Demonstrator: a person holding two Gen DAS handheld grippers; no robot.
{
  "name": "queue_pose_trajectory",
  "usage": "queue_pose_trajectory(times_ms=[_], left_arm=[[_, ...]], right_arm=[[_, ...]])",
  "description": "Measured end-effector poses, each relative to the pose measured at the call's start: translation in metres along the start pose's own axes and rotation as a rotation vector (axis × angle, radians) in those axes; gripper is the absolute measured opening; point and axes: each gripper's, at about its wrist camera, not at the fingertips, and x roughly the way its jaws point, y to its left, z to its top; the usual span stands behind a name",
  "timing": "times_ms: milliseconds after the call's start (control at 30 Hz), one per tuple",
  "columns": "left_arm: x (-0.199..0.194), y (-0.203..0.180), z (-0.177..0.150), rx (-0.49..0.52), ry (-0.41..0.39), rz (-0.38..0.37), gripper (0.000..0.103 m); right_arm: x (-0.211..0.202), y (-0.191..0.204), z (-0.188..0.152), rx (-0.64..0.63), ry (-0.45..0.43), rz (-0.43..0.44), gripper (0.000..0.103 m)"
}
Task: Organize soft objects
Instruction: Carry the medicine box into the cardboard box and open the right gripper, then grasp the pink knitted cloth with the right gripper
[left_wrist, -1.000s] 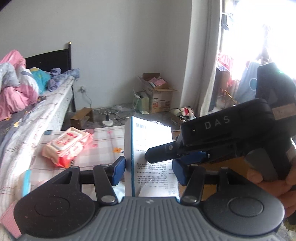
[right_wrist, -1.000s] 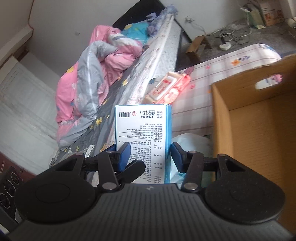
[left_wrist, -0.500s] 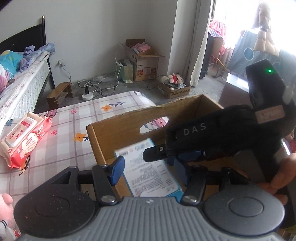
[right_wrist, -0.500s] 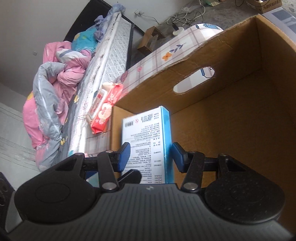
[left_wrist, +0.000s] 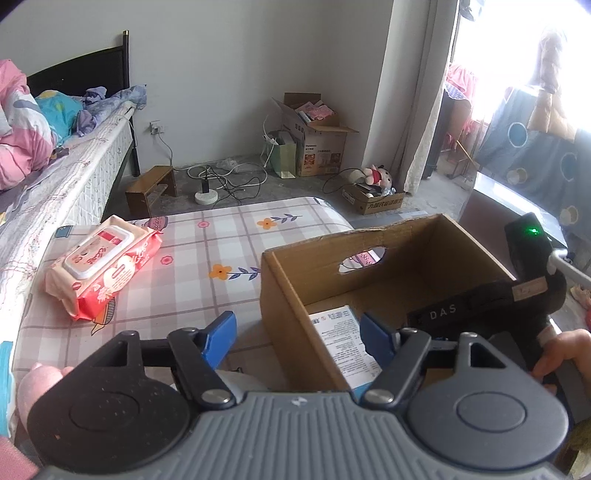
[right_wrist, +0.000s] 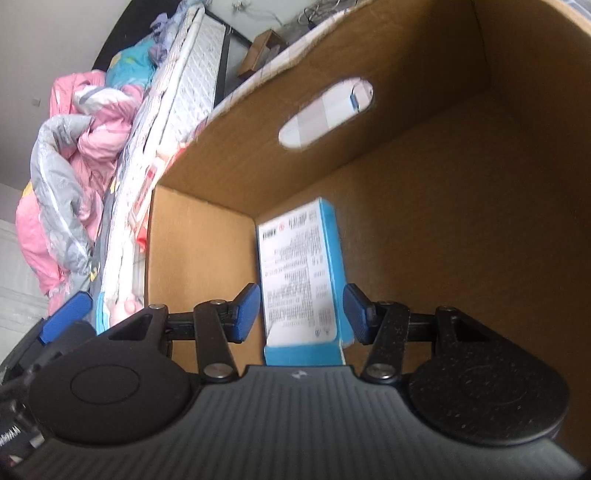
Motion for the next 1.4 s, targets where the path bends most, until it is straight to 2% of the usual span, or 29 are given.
queue_pose_trajectory(times_ms=[133,233,267,433,867,1067,1133,1300,1400], left_arm=[[-0.02,0.015,-0.017,-0.002,0.01,0.023,0.089],[-0.031,0.024,-0.034,-0.005,0.041,0.053,0.092],[-0.034,0.028,-0.039,-0.008,0.054,0.064,0.092],[-0.048,0.048,-0.065,-0.043,0.082,0.097,0.092],[-0.08,0.088,-0.105,-0.182,0.069,0.167,0.092],[-0.11,0.104,-0.117,-0.215,0.003,0.2,0.092],[-0.122,0.111,-0.122,-0.229,-0.022,0.217,0.092],[-0.145,0.131,-0.136,-0.257,-0.066,0.268,0.092],[-0.155,0.143,-0.144,-0.274,-0.076,0.302,0.092]], right_arm=[[0.008,0.008,-0.014,-0.076,0.06,-0.066,0.05],[0.023,0.013,-0.021,-0.111,0.093,-0.124,0.046],[0.027,0.013,-0.023,-0.12,0.102,-0.132,0.041],[0.034,0.023,-0.021,-0.118,0.081,-0.119,0.032],[0.049,0.023,-0.009,-0.067,0.025,-0.109,0.032],[0.028,0.019,-0.012,-0.062,-0.017,-0.136,0.035],[0.014,0.023,-0.012,-0.071,-0.055,-0.15,0.037],[-0.032,0.053,-0.02,-0.153,-0.176,-0.165,0.039],[-0.057,0.084,-0.03,-0.224,-0.235,-0.138,0.04]])
